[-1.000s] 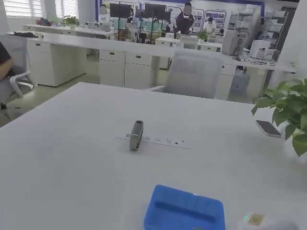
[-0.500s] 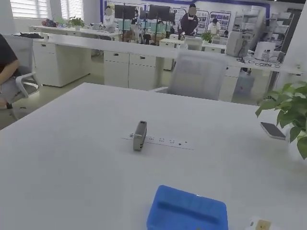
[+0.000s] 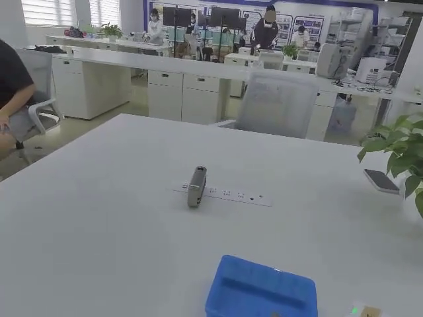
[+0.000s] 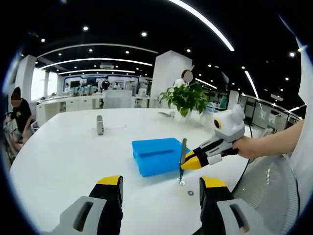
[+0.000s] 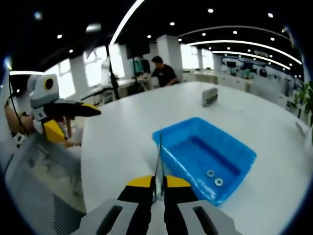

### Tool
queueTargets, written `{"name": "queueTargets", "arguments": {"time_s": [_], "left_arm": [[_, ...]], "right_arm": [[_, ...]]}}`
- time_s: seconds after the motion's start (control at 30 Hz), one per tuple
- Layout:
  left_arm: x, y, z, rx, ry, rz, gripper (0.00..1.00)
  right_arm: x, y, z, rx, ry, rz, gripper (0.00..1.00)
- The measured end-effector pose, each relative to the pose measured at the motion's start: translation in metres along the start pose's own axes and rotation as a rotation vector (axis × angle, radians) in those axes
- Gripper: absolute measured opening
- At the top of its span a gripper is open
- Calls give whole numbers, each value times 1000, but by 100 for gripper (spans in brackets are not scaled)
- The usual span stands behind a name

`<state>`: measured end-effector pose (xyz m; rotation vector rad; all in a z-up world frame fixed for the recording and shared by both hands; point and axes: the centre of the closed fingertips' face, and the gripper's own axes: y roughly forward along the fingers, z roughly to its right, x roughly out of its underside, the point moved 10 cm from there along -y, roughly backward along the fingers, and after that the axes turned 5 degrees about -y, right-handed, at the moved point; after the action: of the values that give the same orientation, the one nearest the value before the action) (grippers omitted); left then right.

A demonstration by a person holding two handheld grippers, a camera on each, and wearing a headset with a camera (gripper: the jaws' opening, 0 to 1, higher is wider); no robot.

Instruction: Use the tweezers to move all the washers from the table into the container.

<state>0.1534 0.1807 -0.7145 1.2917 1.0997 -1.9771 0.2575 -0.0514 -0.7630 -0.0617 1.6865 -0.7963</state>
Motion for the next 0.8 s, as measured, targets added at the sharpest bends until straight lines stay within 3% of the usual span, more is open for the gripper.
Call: {"name": "queueTargets", "arguments": {"time_s": [0.37,0.6,0.67,0.8], "left_arm": [[0,0,0,-3,2,-3,63],[1,0,1,-2,12,-13,62],[1,0,1,-2,11,-11,62],[1,0,1,-3,16,-14,62]], "right_arm": [[7,-9,-6,2,-49,-3,4],[6,-14,-18,28,-174,-29,3],[6,-15,-16,42,-167,-28,3],[11,-19,-10,65,-27,6,3]]}}
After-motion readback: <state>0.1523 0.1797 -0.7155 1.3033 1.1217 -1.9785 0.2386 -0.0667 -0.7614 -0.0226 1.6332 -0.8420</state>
